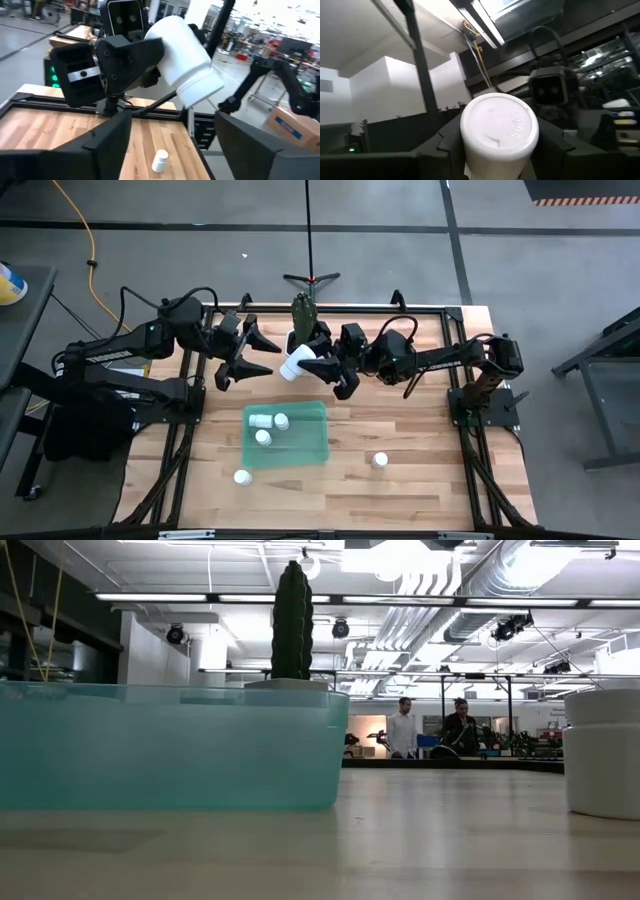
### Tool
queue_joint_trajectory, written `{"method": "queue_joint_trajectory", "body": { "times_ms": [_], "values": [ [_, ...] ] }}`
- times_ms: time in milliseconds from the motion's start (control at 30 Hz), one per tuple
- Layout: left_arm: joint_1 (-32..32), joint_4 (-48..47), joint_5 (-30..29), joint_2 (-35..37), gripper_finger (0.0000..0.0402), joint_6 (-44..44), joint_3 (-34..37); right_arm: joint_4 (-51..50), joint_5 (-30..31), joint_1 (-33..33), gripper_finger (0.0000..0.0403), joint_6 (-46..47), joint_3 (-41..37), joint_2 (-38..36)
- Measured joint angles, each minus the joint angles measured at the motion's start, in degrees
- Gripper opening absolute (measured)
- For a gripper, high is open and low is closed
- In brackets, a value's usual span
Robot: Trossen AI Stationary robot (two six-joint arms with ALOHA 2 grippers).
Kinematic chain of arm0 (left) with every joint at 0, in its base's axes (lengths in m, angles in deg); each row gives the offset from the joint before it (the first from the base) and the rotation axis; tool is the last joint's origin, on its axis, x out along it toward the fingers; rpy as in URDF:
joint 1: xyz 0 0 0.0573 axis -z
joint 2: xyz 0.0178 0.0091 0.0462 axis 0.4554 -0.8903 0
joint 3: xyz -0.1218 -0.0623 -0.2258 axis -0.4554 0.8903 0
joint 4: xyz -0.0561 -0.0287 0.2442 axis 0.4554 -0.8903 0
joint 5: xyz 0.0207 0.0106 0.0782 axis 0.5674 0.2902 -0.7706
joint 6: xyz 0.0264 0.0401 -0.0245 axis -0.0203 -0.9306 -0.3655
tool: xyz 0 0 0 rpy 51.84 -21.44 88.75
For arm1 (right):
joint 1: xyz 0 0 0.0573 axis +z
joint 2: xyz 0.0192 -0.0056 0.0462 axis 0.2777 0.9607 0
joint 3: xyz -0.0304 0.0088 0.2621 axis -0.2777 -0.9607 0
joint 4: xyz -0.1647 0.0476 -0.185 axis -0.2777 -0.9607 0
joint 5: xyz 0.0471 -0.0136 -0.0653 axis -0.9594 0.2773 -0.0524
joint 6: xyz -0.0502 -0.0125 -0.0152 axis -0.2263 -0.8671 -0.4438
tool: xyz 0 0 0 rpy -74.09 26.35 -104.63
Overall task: Pick and place pill bottles into a basket
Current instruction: Put the white pill bottle into the green bin
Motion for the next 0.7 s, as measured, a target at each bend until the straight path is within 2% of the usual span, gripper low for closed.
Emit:
{"method": "queue_joint_trajectory", "body": {
  "times_ms": [167, 433, 700],
  "values": [
    [0.0, 0.04, -1.56, 0.0, 0.034, 0.07, 0.0, -2.0, 0.04, -1.23, 0.0157, 0.18, 0.0, 0.0],
    [0.0, 2.86, -2.86, -0.06, 0.0329, 0.2, 0.0, -2.95, 0.05, -2.62, 0.0157, 0.18, 0.0, -0.02],
    [0.0, 3.39, -2.86, -2.5, 0.0337, 1.58, 0.0, -2.86, 0.17, -3.46, 0.0157, 0.18, 0.0, -0.02]
  ]
}}
